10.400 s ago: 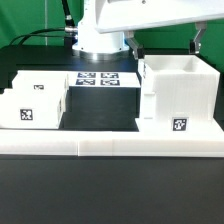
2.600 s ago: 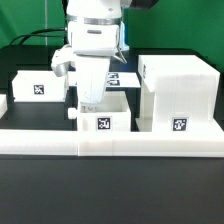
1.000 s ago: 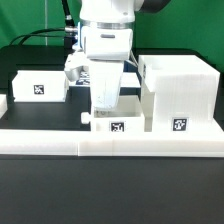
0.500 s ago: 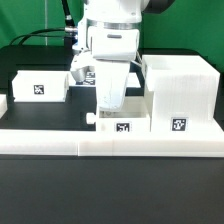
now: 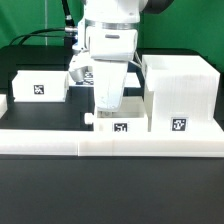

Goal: Assemble drawer

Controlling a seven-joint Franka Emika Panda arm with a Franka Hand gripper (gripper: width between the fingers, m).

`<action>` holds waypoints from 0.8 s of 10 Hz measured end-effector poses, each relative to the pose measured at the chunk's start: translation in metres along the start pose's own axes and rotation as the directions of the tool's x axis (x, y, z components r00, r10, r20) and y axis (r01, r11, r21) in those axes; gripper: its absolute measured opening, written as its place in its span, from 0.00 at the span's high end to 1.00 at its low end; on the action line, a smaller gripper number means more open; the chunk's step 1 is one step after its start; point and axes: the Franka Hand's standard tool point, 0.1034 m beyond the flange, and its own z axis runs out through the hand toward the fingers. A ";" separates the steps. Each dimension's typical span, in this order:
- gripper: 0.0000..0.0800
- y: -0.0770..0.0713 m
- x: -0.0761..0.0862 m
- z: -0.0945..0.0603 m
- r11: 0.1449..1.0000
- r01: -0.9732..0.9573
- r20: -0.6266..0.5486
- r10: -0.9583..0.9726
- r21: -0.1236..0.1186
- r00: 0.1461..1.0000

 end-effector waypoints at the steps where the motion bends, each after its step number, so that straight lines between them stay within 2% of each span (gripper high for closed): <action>1: 0.94 0.001 0.005 0.000 1.000 0.000 0.004 0.000 -0.003 1.000; 3: 0.94 0.000 0.011 0.000 1.000 -0.011 0.004 0.011 -0.003 1.000; 8: 0.94 0.000 0.009 0.000 1.000 -0.025 0.004 0.025 -0.005 1.000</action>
Offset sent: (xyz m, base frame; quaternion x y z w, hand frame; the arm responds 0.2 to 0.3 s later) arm 0.0045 0.0140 -0.0085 -0.0334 -0.0216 -0.0292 0.9988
